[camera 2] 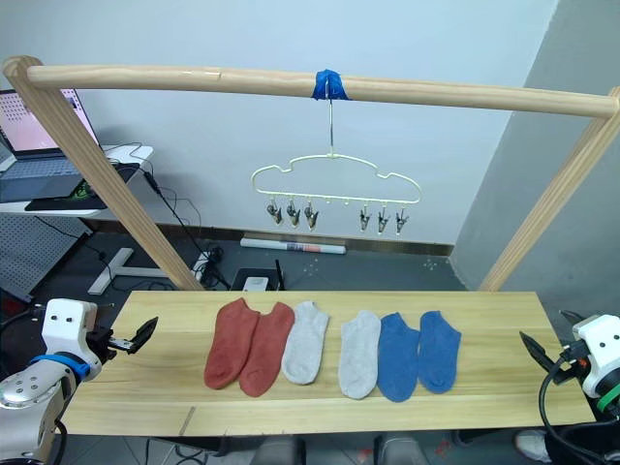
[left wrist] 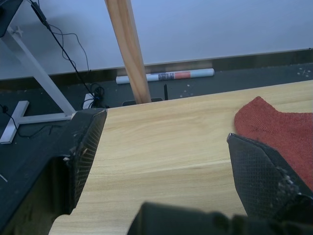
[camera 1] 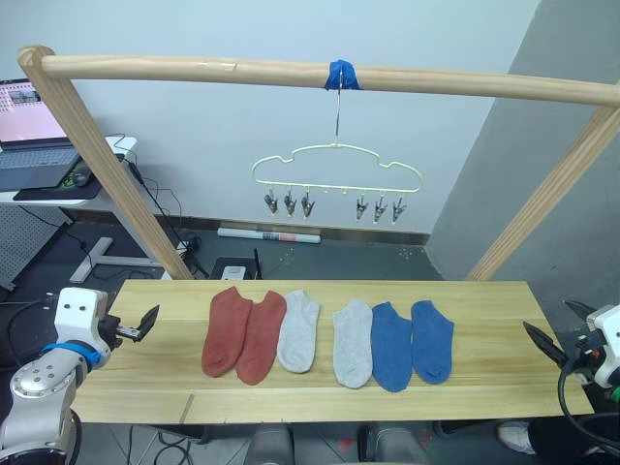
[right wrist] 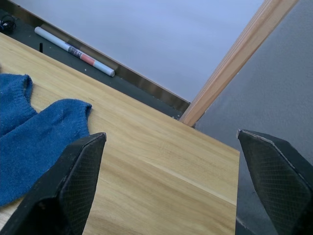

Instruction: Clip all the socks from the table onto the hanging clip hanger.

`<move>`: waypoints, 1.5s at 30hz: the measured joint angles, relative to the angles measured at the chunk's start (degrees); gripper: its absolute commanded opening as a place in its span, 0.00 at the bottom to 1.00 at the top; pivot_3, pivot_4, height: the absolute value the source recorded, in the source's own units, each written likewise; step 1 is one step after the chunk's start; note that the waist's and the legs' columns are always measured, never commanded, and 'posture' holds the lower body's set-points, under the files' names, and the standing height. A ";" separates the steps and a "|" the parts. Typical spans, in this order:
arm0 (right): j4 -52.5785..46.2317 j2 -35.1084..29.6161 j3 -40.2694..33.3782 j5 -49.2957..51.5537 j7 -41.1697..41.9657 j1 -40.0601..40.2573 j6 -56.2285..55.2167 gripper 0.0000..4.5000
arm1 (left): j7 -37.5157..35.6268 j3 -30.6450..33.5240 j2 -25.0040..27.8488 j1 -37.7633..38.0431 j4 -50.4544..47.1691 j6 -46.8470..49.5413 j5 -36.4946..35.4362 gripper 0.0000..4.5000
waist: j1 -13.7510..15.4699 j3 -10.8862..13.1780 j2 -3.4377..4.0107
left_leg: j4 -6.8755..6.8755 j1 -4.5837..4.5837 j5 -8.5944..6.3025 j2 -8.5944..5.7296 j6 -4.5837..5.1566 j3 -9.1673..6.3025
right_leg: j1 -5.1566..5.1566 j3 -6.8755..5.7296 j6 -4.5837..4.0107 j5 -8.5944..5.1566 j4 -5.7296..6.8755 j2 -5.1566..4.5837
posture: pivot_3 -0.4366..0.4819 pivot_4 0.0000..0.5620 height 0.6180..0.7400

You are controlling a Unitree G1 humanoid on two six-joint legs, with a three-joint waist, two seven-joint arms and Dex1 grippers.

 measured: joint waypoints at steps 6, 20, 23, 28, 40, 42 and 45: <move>-0.20 0.51 0.00 -0.21 -0.71 0.18 -0.31 1.00 | -1.29 1.28 0.13 0.14 -0.05 1.60 -1.09 0.99 | -0.01 -0.04 0.00 | 0.00 0.00 0.00 0.00 0.00 0.00 | 0.00 0.00 0.00 0.00 0.00 0.00 | 0.62 0.13 1.00; -3.12 1.23 0.02 -2.07 -3.28 1.11 -0.41 1.00 | -3.37 3.00 0.21 -0.34 -1.60 3.33 -3.83 0.99 | -0.03 -0.10 0.01 | 0.01 0.02 0.00 0.00 0.00 -0.01 | 0.01 0.00 0.00 0.00 0.02 0.00 | 0.60 0.19 1.00; -4.19 1.62 0.01 -2.33 -3.71 1.70 -0.50 1.00 | -3.35 3.00 0.06 -0.56 -2.11 2.13 -3.65 0.99 | -0.05 -0.06 0.04 | 0.00 0.02 0.00 0.00 0.00 -0.01 | 0.00 0.01 0.00 0.00 0.02 0.00 | 0.58 0.22 1.00; -8.89 2.03 -0.08 -1.93 -3.82 3.56 -0.15 1.00 | -2.88 2.96 -1.22 -1.97 -3.70 1.02 -3.13 0.99 | -0.09 0.57 0.22 | 0.01 0.05 0.00 0.01 0.00 0.01 | 0.00 0.07 -0.01 -0.01 0.02 0.00 | 0.56 0.28 1.00; -37.25 -0.43 6.33 8.34 -4.07 -4.72 14.55 1.00 | 3.88 -4.83 -12.38 -11.32 -20.35 9.81 -3.83 0.99 | -1.15 4.90 0.44 | 0.14 0.02 0.11 -0.14 0.14 0.06 | -0.03 1.06 0.04 -0.01 0.27 0.45 | 0.41 0.49 1.00; -43.45 -1.65 8.63 12.43 -5.32 -9.20 19.72 1.00 | 4.79 -6.77 -14.05 -14.20 -23.37 11.06 -4.02 0.99 | -1.51 5.70 -0.09 | 0.14 0.01 0.10 -0.12 0.13 -0.02 | -0.06 1.25 0.14 -0.07 0.44 0.64 | 0.40 0.51 1.00; -47.03 -2.35 11.82 16.82 -7.09 -12.92 26.61 1.00 | 5.55 -7.07 -15.02 -16.03 -25.03 12.67 -4.54 0.99 | -2.17 6.96 -0.35 | 0.12 -0.02 0.00 -0.10 0.02 -0.02 | -0.08 1.31 0.37 -0.22 0.49 0.68 | 0.39 0.55 1.00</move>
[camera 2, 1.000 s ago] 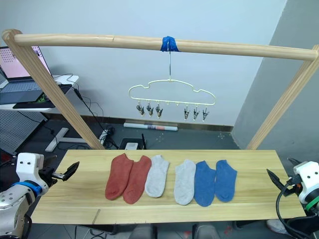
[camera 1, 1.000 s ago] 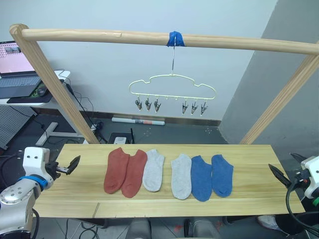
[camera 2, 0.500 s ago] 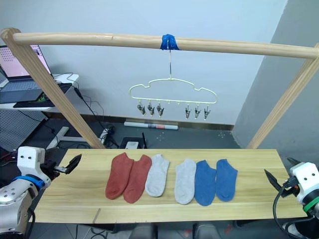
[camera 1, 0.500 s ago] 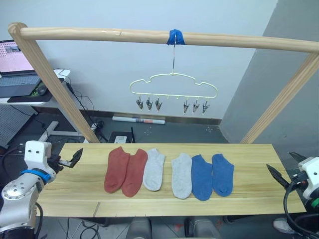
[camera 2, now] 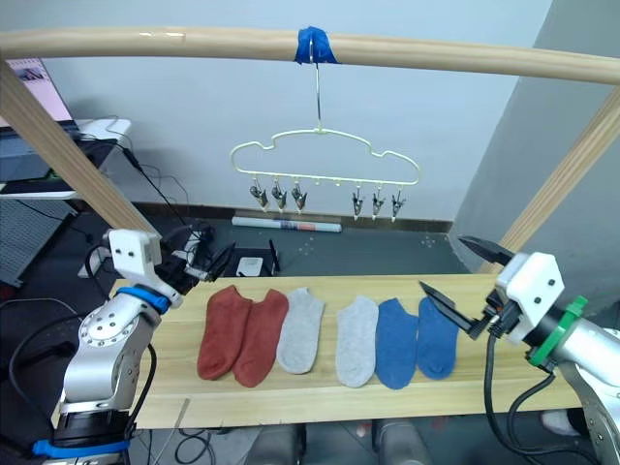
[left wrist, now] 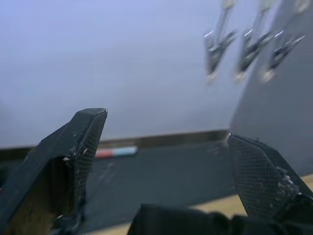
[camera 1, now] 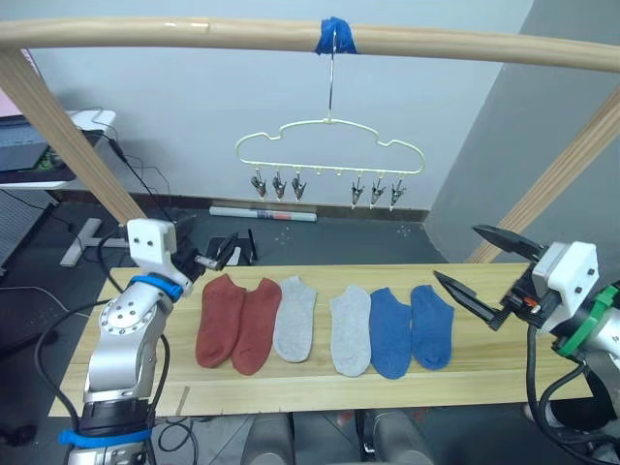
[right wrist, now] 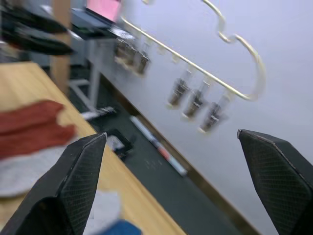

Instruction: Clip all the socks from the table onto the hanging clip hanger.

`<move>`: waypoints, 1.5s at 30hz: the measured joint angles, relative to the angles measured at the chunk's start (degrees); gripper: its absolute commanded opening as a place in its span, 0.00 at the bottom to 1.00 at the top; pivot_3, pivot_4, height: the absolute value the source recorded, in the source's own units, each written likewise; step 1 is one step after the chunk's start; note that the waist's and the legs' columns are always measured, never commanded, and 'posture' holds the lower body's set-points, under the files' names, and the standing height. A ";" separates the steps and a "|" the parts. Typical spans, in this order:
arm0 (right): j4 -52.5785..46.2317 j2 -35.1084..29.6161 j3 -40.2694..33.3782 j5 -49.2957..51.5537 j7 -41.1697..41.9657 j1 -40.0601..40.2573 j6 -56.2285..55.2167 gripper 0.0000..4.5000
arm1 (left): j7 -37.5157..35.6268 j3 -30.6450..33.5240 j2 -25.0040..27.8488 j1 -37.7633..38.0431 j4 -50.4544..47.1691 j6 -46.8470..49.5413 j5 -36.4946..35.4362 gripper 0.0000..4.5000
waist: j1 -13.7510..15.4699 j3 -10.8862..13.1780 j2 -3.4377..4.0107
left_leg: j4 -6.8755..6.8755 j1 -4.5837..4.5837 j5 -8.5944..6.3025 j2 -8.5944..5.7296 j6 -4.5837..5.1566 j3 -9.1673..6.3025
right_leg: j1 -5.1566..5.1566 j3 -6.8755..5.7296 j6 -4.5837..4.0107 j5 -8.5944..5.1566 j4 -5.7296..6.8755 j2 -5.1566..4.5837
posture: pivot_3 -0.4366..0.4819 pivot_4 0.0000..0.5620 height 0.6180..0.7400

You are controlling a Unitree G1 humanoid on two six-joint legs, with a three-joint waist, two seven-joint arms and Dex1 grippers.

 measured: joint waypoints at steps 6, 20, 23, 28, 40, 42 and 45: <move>-0.47 0.09 3.60 2.98 -2.11 -5.45 6.60 1.00 | 0.21 -0.98 -2.21 -3.16 -0.01 1.56 -0.63 0.99 | -0.95 1.86 0.05 | 0.03 -0.59 -0.14 -0.02 0.21 -0.06 | -0.53 -0.05 0.08 0.00 0.13 -0.01 | 0.38 0.61 1.00; -0.15 1.38 7.05 3.33 -4.44 -9.72 10.55 1.00 | 2.60 -0.73 -6.12 -6.46 0.00 0.67 -2.00 0.67 | -1.10 5.38 0.04 | 0.11 -0.93 -0.12 -0.02 0.21 -0.07 | -0.90 -0.05 0.30 -0.11 0.26 -0.01 | 0.36 0.69 1.00; -0.27 1.39 7.05 3.45 -4.77 -10.33 11.24 1.00 | 3.59 -0.60 -6.40 -8.13 0.83 -0.35 -1.67 0.67 | -1.10 5.47 0.02 | 0.11 -0.93 -0.12 -0.02 0.21 -0.07 | -0.91 -0.06 0.30 -0.11 0.27 -0.01 | 0.36 0.69 1.00; -0.41 1.83 7.27 4.10 -5.33 -12.16 12.23 1.00 | 4.22 -0.61 -6.55 -11.39 3.68 -3.65 -0.59 0.67 | -1.16 5.49 0.03 | 0.06 -0.93 -0.13 -0.02 0.20 -0.04 | -0.93 -0.04 0.31 -0.11 0.22 -0.01 | 0.36 0.69 1.00; -0.40 2.00 7.88 4.10 -5.22 -15.36 13.26 1.00 | 4.73 -0.79 -8.82 -16.70 9.16 -6.80 -1.32 0.67 | -1.16 5.61 0.02 | 0.02 -1.01 -0.14 -0.02 0.17 -0.04 | -0.97 -0.05 0.34 -0.13 0.11 -0.01 | 0.36 0.68 1.00; -0.40 2.00 7.92 4.10 -5.19 -15.36 13.38 1.00 | 4.82 -0.79 -8.98 -16.78 9.26 -6.79 -1.59 0.67 | -1.18 5.65 0.03 | 0.01 -1.01 -0.15 -0.02 0.16 -0.02 | -0.98 -0.03 0.35 -0.13 0.09 -0.01 | 0.36 0.69 1.00; -0.40 2.01 7.92 4.10 -5.16 -15.36 13.58 1.00 | 5.10 -0.79 -9.44 -16.90 9.26 -6.68 -1.70 0.67 | -1.18 5.71 0.02 | 0.01 -1.02 -0.16 -0.02 0.14 -0.03 | -0.98 -0.04 0.36 -0.14 0.07 -0.01 | 0.36 0.69 1.00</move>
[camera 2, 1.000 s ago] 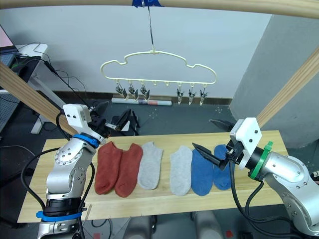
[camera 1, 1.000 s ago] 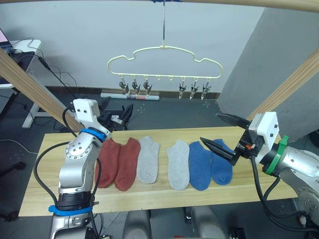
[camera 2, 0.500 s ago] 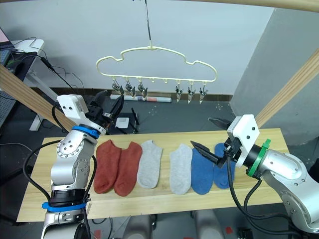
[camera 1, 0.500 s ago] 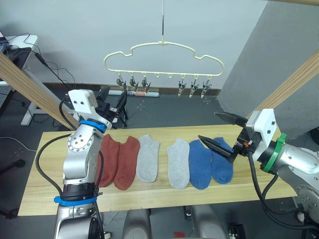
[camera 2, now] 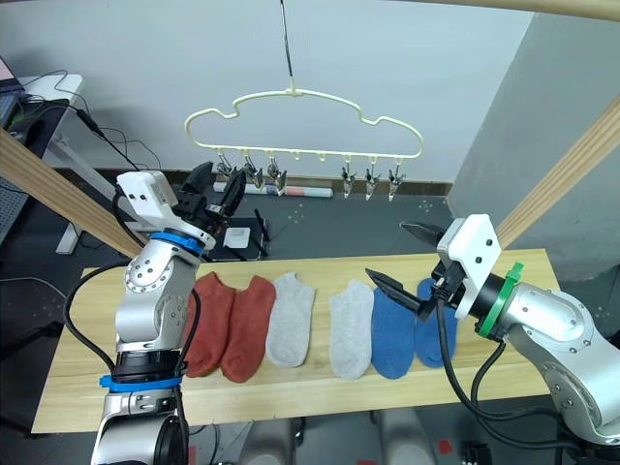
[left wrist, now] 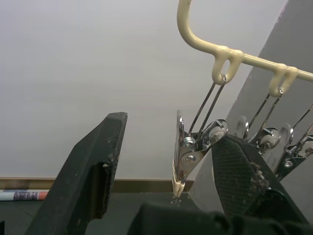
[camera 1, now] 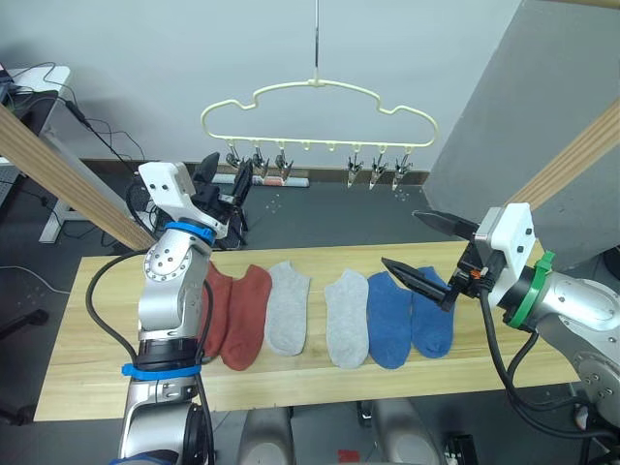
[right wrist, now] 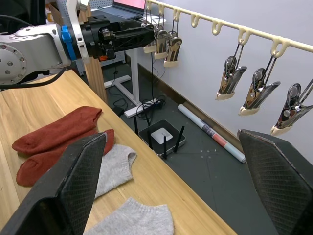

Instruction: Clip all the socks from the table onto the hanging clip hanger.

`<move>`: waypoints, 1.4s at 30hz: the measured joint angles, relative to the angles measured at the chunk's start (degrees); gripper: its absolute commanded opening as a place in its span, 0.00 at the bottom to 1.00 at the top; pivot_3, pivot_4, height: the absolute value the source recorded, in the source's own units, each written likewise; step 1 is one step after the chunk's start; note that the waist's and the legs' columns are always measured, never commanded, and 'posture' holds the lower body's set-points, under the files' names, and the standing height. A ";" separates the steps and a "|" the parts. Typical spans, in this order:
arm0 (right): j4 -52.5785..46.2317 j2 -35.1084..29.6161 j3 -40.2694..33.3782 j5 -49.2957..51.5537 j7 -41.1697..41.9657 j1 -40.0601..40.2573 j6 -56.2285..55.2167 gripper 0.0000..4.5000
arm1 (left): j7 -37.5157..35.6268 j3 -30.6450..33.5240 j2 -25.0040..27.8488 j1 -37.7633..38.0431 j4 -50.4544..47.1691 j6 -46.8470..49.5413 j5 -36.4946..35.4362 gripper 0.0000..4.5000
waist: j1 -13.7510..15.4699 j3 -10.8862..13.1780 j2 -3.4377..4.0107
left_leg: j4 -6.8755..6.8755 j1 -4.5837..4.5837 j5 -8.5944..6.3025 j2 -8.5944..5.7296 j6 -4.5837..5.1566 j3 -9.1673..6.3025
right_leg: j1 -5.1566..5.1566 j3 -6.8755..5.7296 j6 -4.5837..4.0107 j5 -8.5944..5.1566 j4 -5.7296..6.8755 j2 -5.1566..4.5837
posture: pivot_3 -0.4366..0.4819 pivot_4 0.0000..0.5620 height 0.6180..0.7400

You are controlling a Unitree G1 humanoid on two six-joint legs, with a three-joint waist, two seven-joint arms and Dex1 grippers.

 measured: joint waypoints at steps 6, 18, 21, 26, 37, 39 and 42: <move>0.00 0.01 0.00 0.00 0.16 0.05 0.08 1.00 | 0.04 -0.01 -0.32 -0.27 -0.03 0.17 -0.20 0.67 | -0.03 0.51 -0.02 | 0.00 0.00 0.00 0.00 -0.01 0.00 | -0.01 0.00 0.00 0.00 0.00 0.00 | 0.36 0.68 1.00; 0.00 2.56 0.73 0.11 -0.08 -2.05 -0.37 1.00 | 1.41 -0.02 -0.66 -2.17 -0.34 0.41 -0.28 0.67 | -0.03 0.99 0.01 | -0.01 -0.10 -0.05 0.00 -0.10 0.01 | -0.09 0.02 0.04 -0.03 -0.09 0.00 | 0.36 0.68 1.00; 0.00 3.65 1.28 1.13 -0.54 -4.96 -0.39 1.00 | 1.73 -0.03 -0.70 -2.16 -0.38 0.58 -0.29 0.67 | -0.08 1.05 0.02 | -0.01 -0.10 -0.05 0.00 -0.10 0.00 | -0.10 0.01 0.05 -0.03 -0.09 0.00 | 0.36 0.68 1.00; -0.02 4.58 1.85 1.87 -1.82 -8.92 0.83 1.00 | 2.22 -0.06 -0.71 -2.17 -0.49 1.32 -0.29 0.67 | -0.08 1.06 0.02 | -0.02 -0.26 -0.05 0.00 -0.10 -0.01 | -0.23 0.00 0.05 -0.03 -0.11 -0.01 | 0.36 0.68 1.00; -0.02 4.52 2.82 2.36 -2.29 -9.55 2.33 1.00 | 1.70 -0.30 -0.82 -3.50 -0.49 1.23 -0.30 0.42 | 0.05 1.06 0.02 | 0.05 -0.97 -0.03 0.00 -0.13 -0.03 | -0.99 -0.06 -0.15 0.11 0.04 -0.02 | 0.37 0.66 1.00; -0.02 4.52 2.82 2.33 -2.23 -9.53 2.33 1.00 | 1.48 -0.30 -0.82 -3.71 -0.51 1.13 -0.31 0.37 | 0.05 1.06 0.02 | 0.05 -0.97 -0.03 0.00 -0.13 -0.03 | -0.99 -0.06 0.04 -0.01 0.04 -0.02 | 0.37 0.65 1.00; -0.02 4.49 2.82 2.10 -2.00 -8.97 2.20 1.00 | 1.27 -0.28 -0.82 -3.56 -0.99 1.16 -0.32 0.37 | 0.05 1.06 0.02 | 0.05 -0.97 -0.03 0.00 -0.13 -0.04 | -0.99 -0.07 0.04 -0.01 0.05 -0.02 | 0.37 0.65 1.00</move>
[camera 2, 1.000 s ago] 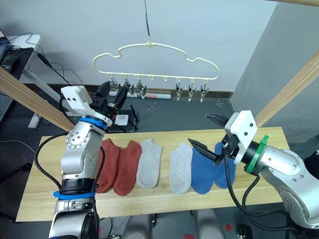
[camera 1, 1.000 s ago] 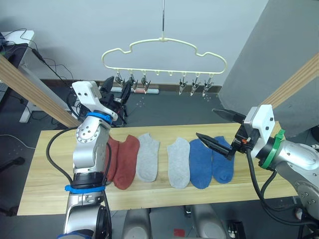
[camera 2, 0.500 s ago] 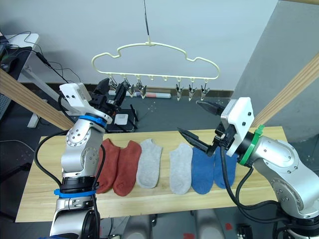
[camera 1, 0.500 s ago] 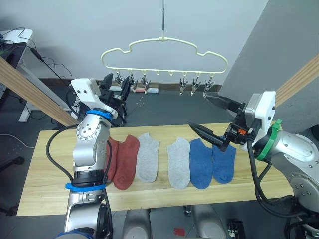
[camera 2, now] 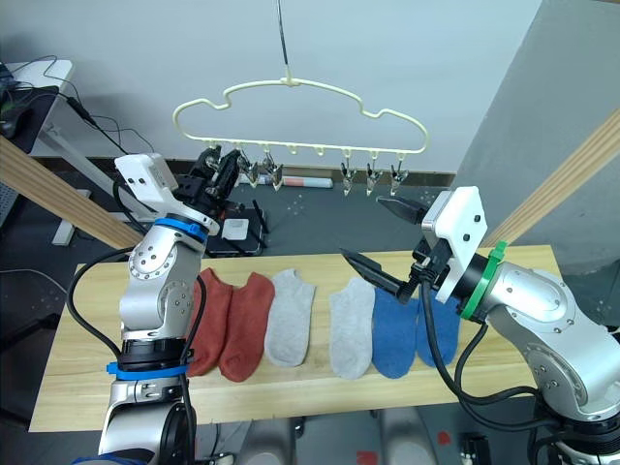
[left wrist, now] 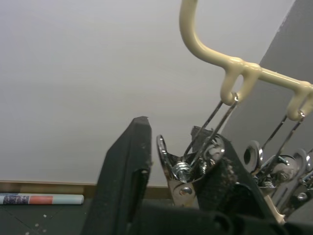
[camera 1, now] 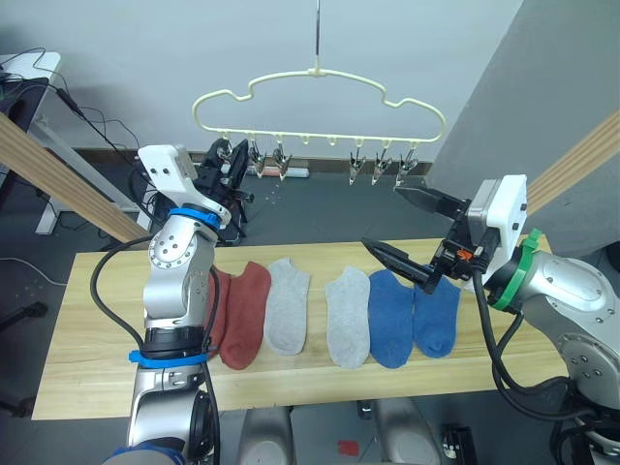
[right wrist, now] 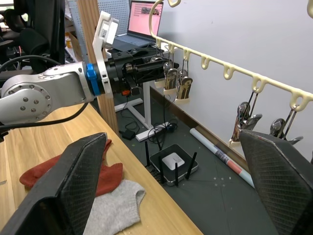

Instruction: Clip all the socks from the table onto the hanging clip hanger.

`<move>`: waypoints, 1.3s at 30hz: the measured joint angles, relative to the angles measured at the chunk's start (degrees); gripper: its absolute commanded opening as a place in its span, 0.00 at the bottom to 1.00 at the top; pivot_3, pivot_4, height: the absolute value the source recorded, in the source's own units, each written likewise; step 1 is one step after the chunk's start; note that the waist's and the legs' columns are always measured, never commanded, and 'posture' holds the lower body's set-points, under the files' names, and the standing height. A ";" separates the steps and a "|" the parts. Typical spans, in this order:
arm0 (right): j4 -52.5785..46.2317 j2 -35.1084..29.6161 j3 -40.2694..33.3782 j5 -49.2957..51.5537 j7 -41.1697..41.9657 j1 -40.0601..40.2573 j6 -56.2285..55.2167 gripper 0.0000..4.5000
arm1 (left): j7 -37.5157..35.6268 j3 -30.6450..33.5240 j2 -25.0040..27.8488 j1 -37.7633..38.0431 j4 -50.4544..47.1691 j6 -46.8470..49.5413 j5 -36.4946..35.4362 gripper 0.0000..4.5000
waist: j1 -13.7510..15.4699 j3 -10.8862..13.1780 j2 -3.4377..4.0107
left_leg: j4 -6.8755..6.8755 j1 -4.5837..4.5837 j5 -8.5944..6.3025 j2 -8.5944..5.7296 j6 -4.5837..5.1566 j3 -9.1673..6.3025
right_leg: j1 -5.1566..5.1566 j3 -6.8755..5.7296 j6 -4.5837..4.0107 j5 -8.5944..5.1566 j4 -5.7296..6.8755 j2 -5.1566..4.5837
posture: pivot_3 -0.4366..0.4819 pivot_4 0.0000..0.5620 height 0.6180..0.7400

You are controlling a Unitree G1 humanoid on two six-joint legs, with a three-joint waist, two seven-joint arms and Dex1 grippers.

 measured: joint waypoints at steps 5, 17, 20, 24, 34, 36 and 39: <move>0.00 -0.01 0.00 -0.54 0.40 0.68 -0.54 1.00 | 0.43 0.12 0.00 0.06 -1.71 0.29 -0.01 0.37 | 0.01 0.00 0.00 | 0.00 0.00 0.00 0.00 0.00 -0.01 | 0.01 0.00 0.00 0.00 0.01 0.00 | 0.38 0.64 1.00; 0.14 0.00 0.01 -1.12 1.43 1.59 -1.72 1.00 | 0.96 0.20 0.02 1.42 -3.42 1.54 -0.02 0.37 | 0.02 0.00 0.00 | 0.02 0.01 0.00 0.00 0.00 -0.02 | 0.00 -0.02 -0.01 0.01 0.08 0.00 | 0.39 0.64 1.00; 0.15 0.00 0.01 -1.13 1.42 1.59 -1.72 1.00 | 0.89 0.20 0.02 1.39 -3.41 1.54 -0.02 0.29 | 0.03 0.00 0.00 | 0.02 0.01 0.00 0.00 0.00 -0.01 | 0.00 -0.01 -0.02 0.01 0.07 -0.01 | 0.39 0.63 1.00; 0.15 0.00 0.03 -1.15 1.41 1.59 -1.72 1.00 | 0.24 0.18 0.03 1.26 -3.41 1.52 -0.05 0.10 | 0.04 0.00 0.00 | 0.03 0.01 0.01 0.00 -0.01 -0.02 | 0.00 -0.02 -0.04 0.02 0.09 0.00 | 0.39 0.63 1.00; 0.12 -0.05 0.30 -1.68 1.28 2.11 -1.72 1.00 | -0.27 0.16 0.30 1.19 -3.49 1.57 -0.06 0.04 | 0.04 -0.01 -0.01 | 0.04 0.02 0.00 0.00 0.00 -0.02 | 0.01 -0.02 -0.06 0.04 0.11 0.00 | 0.40 0.64 1.00; 0.15 -1.03 1.05 -4.26 0.46 6.40 -1.79 1.00 | -1.03 -0.16 0.64 1.22 -4.03 1.88 -0.05 0.04 | 0.17 -0.01 -0.01 | 0.02 0.02 0.00 0.00 0.00 -0.04 | 0.01 -0.04 -0.06 0.04 0.10 0.00 | 0.40 0.65 1.00; 3.20 -0.76 1.53 -10.04 -2.96 17.37 -1.64 1.00 | -2.70 -0.29 2.78 2.09 -5.61 2.62 0.02 0.04 | 0.52 -0.01 -0.01 | 0.00 -0.02 0.10 -0.04 -0.20 0.00 | 0.00 -0.02 -0.19 0.11 0.09 -0.08 | 0.41 0.67 1.00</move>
